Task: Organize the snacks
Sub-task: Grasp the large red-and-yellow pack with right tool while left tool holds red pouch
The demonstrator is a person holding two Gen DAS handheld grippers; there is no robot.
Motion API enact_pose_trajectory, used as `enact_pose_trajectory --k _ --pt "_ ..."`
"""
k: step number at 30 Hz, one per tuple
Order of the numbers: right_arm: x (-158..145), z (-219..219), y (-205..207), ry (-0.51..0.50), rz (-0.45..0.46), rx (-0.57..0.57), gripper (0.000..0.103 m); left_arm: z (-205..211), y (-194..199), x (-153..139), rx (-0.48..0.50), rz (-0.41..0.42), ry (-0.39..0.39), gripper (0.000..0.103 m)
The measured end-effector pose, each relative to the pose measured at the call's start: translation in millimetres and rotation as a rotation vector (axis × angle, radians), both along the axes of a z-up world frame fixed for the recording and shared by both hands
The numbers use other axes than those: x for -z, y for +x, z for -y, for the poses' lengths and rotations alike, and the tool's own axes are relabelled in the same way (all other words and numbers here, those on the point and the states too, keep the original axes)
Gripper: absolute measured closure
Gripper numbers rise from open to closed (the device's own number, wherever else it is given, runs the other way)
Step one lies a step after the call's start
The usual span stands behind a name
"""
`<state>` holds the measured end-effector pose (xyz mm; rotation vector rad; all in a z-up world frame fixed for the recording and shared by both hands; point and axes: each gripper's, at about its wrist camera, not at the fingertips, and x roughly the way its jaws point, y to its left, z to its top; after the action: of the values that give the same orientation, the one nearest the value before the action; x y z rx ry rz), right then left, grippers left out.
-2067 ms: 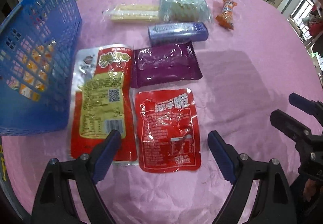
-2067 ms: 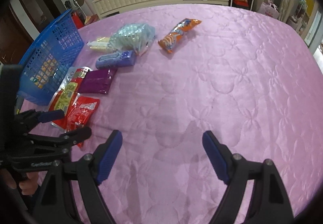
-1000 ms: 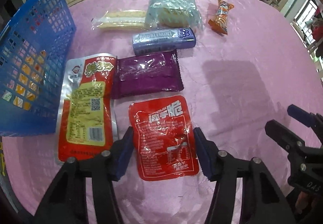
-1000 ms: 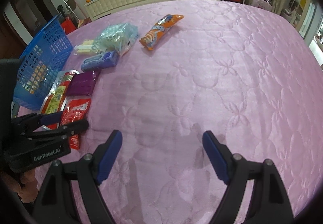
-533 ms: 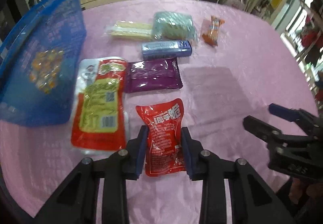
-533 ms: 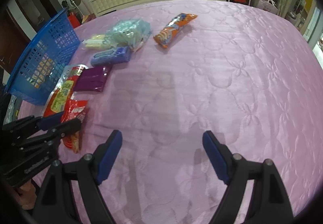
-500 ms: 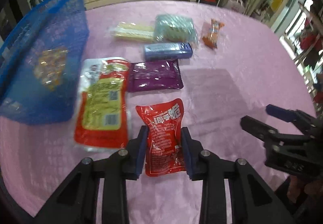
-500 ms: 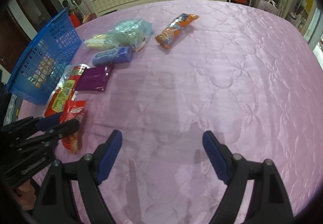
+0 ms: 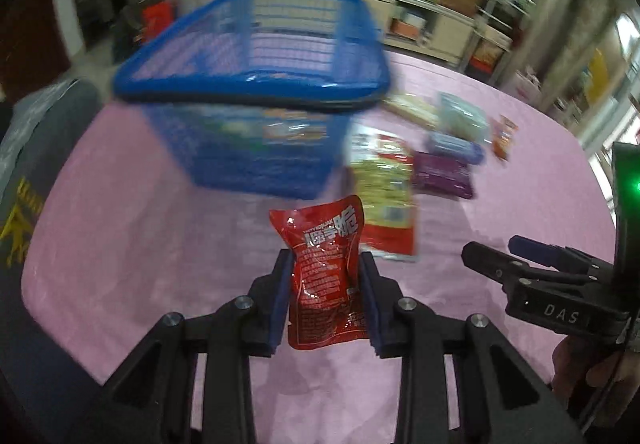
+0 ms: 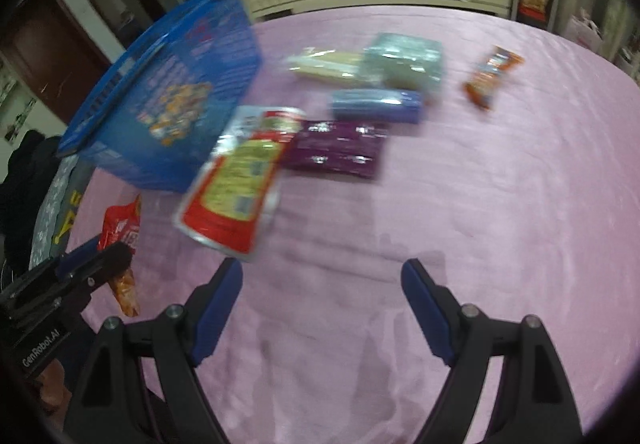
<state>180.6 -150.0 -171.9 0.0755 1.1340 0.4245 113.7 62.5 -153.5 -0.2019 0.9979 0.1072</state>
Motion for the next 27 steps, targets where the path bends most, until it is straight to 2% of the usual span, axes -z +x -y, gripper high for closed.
enact_pose_trajectory --k 5,12,18,21,27 --pt "0 -48 6 -0.011 0.001 -0.054 0.018 -36 -9 2 -0.063 0.004 -0.013 0.073" --pt "0 -94 24 -0.006 -0.018 -0.062 0.018 -49 -7 9 -0.082 0.021 -0.015 0.073" --pt "18 -112 39 -0.103 -0.026 -0.031 0.018 -63 -9 16 -0.105 0.027 -0.018 0.073" --pt "25 -113 43 -0.08 -0.037 0.003 0.018 -64 -4 24 -0.114 0.025 -0.018 0.073" --pt "29 -117 41 -0.08 0.015 0.024 0.019 -69 0 30 -0.114 0.02 -0.037 0.073"
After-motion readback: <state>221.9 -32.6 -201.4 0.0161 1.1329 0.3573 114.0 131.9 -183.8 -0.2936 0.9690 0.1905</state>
